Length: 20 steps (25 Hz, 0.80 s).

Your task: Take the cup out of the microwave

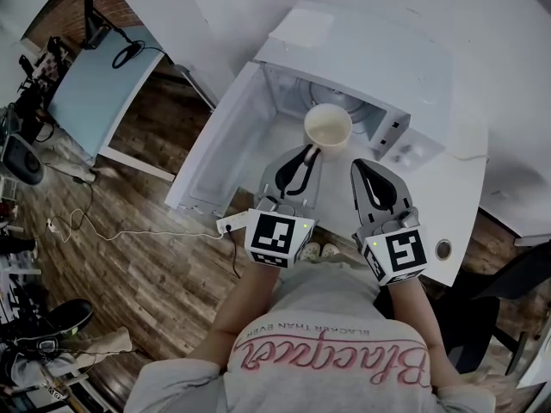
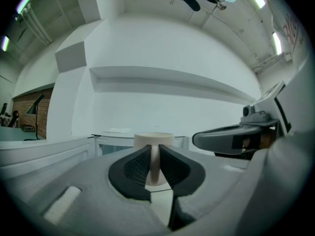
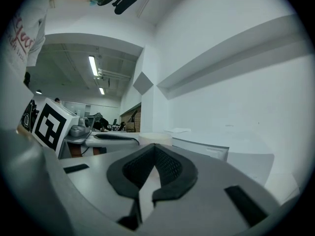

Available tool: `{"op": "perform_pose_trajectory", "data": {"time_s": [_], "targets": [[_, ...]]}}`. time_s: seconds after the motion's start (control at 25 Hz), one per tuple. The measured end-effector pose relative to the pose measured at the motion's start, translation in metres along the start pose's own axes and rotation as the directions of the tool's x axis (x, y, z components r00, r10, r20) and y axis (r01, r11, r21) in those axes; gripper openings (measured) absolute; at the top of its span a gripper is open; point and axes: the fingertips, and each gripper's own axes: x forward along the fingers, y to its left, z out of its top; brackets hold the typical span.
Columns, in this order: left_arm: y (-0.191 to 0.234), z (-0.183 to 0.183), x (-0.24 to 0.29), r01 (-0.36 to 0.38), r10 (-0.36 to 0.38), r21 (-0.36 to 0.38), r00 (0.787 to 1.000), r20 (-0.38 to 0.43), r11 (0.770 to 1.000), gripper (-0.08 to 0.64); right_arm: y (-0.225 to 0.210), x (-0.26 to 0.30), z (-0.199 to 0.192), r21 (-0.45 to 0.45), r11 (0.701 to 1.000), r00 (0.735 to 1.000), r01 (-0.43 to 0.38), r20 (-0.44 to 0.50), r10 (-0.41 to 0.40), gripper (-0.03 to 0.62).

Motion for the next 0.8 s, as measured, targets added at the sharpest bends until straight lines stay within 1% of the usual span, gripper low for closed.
{"op": "perform_pose_trajectory", "data": {"time_s": [0.16,0.28,0.36,0.8], "targets": [[-0.008,0.009,-0.002,0.026,-0.027,0.034,1.0,0.013,0.999,0.051,0.002,-0.002,0.009,-0.022,1.0,0.999,-0.018,0.026,0.019,0.009],[-0.01,0.012,-0.001,0.023,-0.023,0.049,1.0,0.016,0.999,0.051,-0.001,-0.004,0.013,-0.022,1.0,0.999,-0.003,0.04,0.004,0.009],[-0.011,0.014,0.001,0.024,-0.025,0.052,0.999,0.022,0.998,0.051,-0.003,-0.004,0.014,-0.026,1.0,0.999,0.006,0.045,-0.005,0.009],[-0.015,0.021,0.004,0.034,-0.036,0.056,0.999,0.036,0.998,0.051,-0.004,-0.004,0.018,-0.044,0.999,0.999,0.005,0.051,-0.002,0.009]]}}
